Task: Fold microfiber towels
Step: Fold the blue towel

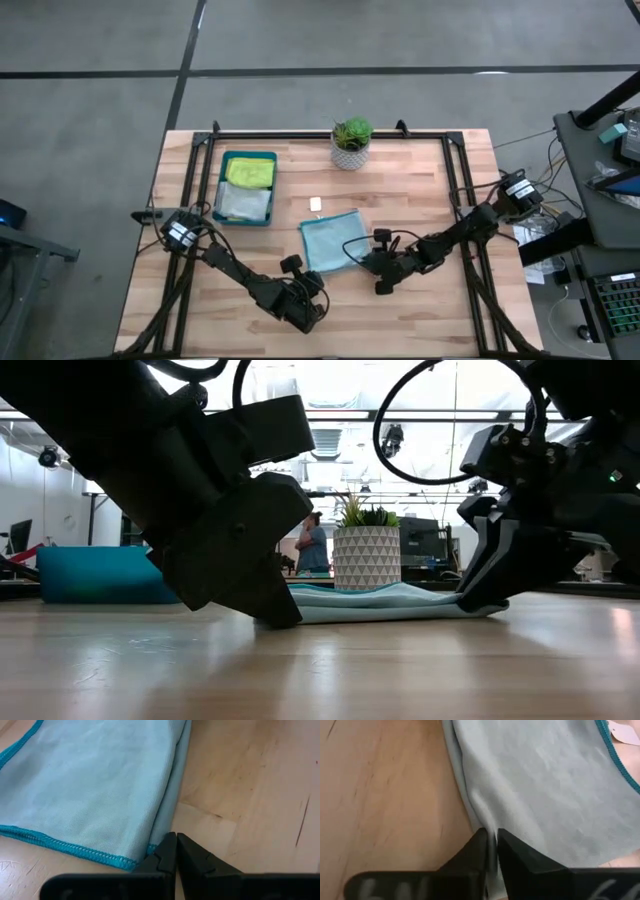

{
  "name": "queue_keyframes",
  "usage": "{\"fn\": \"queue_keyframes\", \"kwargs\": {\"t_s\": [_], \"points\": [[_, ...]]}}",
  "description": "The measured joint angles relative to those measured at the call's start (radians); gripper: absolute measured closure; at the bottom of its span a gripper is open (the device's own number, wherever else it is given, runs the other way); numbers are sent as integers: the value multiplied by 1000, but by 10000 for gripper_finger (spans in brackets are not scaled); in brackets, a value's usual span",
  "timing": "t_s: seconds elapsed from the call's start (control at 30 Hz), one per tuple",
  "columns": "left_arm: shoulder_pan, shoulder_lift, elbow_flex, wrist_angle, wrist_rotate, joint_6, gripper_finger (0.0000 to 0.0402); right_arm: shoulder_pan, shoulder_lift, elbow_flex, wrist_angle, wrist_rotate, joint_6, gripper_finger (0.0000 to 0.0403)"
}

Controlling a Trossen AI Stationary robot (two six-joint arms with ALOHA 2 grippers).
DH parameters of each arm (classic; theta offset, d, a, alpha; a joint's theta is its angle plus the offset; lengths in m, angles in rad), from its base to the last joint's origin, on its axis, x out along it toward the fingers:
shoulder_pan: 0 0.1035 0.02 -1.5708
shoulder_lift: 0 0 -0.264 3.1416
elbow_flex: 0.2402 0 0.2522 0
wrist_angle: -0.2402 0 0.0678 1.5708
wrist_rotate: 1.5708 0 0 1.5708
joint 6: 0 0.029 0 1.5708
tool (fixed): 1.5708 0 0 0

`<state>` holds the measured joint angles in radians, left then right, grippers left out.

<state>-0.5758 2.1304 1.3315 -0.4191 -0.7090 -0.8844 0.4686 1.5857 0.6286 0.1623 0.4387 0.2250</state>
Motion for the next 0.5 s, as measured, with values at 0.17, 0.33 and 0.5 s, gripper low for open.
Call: {"fn": "queue_keyframes", "kwargs": {"t_s": [0.17,0.33,0.5], "points": [[0,0,0,0,0,0,402,0,-7,6,0,-26,2,391],[0,0,-2,0,1,0,402,0,-7,26,-1,-41,3,391],[0,0,-2,-1,1,0,402,0,-7,39,0,-46,1,374]]}}
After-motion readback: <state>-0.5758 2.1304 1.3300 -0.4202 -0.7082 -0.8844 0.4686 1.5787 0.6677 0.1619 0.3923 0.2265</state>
